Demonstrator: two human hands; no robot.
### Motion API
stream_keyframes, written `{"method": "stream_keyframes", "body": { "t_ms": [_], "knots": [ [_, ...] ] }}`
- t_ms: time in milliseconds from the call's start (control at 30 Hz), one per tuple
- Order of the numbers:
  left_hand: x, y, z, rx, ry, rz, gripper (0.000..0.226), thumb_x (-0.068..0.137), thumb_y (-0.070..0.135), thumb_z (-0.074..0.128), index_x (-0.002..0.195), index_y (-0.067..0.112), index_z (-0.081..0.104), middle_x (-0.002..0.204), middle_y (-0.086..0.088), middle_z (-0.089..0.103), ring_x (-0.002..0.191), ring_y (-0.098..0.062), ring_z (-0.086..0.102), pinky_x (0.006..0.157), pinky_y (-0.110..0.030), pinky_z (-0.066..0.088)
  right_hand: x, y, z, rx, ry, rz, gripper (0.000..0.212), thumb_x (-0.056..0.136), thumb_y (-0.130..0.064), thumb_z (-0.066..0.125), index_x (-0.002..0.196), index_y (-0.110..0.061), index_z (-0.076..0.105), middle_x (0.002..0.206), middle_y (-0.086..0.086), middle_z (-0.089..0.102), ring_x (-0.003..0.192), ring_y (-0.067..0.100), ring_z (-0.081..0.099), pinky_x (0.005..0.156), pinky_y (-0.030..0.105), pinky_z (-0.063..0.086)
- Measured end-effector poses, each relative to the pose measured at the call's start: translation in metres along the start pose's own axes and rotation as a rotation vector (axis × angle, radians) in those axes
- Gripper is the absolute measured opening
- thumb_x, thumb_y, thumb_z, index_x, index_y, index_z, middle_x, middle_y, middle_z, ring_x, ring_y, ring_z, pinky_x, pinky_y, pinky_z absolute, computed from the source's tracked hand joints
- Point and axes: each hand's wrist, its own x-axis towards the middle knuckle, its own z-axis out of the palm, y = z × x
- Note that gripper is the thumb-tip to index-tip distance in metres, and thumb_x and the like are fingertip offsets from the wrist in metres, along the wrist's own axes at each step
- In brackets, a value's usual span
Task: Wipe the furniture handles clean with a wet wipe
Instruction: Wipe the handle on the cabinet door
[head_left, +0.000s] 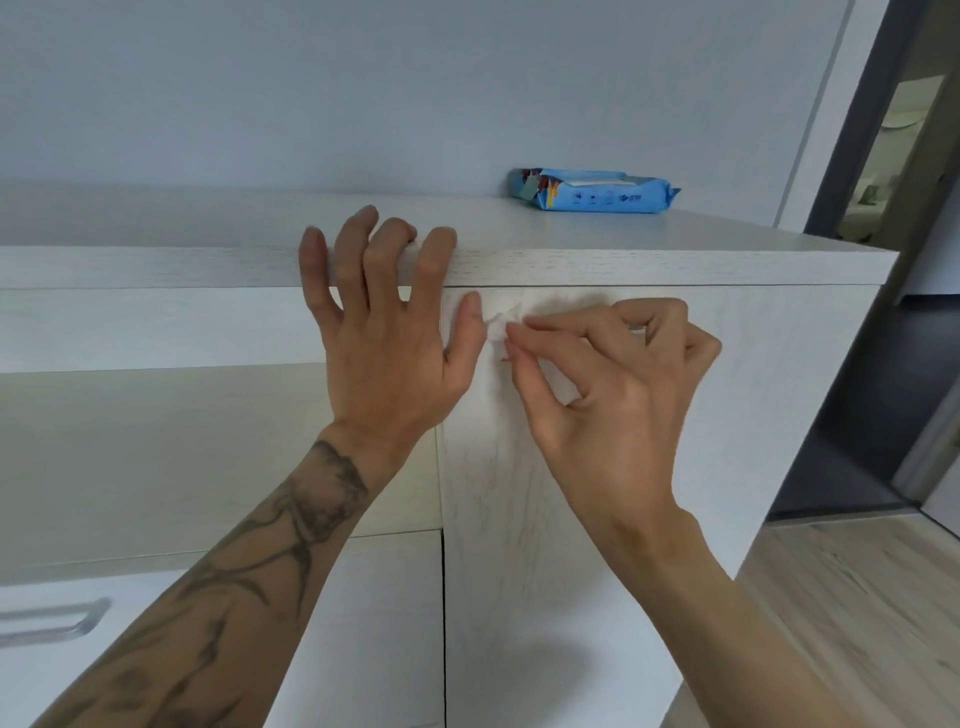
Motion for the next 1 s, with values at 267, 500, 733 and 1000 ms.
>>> {"method": "stream_keyframes", "body": {
  "t_ms": [267, 500, 733, 1000],
  "knots": [
    [-0.001, 0.001, -0.001, -0.024, -0.014, -0.016, 0.038, 0.106, 0.036, 0.037, 0.137, 0.018, 0.05, 0.131, -0.017, 0.062, 0.142, -0.035, 0.038, 0.131, -0.05, 0.004, 0.005, -0.007, 0.003, -0.044, 0.005, 0.035, 0.014, 0.094, -0.029, 0.08, 0.081, -0.026, 0.081, 0.085, -0.016, 0.073, 0.102, 0.017, 0.051, 0.091, 0.032, 0.023],
    [-0.001, 0.001, 0.0, -0.034, -0.002, -0.02, 0.037, 0.105, 0.035, 0.04, 0.136, 0.018, 0.05, 0.131, -0.018, 0.062, 0.142, -0.034, 0.038, 0.131, -0.05, 0.005, 0.01, -0.011, 0.01, -0.055, -0.029, 0.068, 0.011, 0.092, -0.023, 0.082, 0.081, -0.024, 0.079, 0.085, -0.012, 0.071, 0.101, 0.019, 0.052, 0.089, 0.033, 0.024],
    [-0.001, 0.0, 0.001, -0.047, -0.003, -0.016, 0.037, 0.102, 0.032, 0.049, 0.136, 0.018, 0.049, 0.131, -0.018, 0.063, 0.142, -0.034, 0.037, 0.13, -0.052, 0.007, 0.005, -0.004, 0.007, -0.027, -0.036, 0.031, 0.008, 0.093, -0.024, 0.082, 0.086, -0.025, 0.082, 0.09, -0.012, 0.074, 0.104, 0.02, 0.05, 0.09, 0.033, 0.023],
    [-0.001, -0.001, 0.002, -0.043, 0.002, -0.02, 0.038, 0.105, 0.038, 0.041, 0.137, 0.019, 0.049, 0.132, -0.017, 0.062, 0.142, -0.034, 0.037, 0.131, -0.05, 0.006, -0.005, 0.007, 0.007, 0.044, 0.056, -0.045, 0.008, 0.094, -0.025, 0.084, 0.087, -0.021, 0.084, 0.09, -0.009, 0.075, 0.099, 0.02, 0.054, 0.09, 0.036, 0.028]
  ]
}}
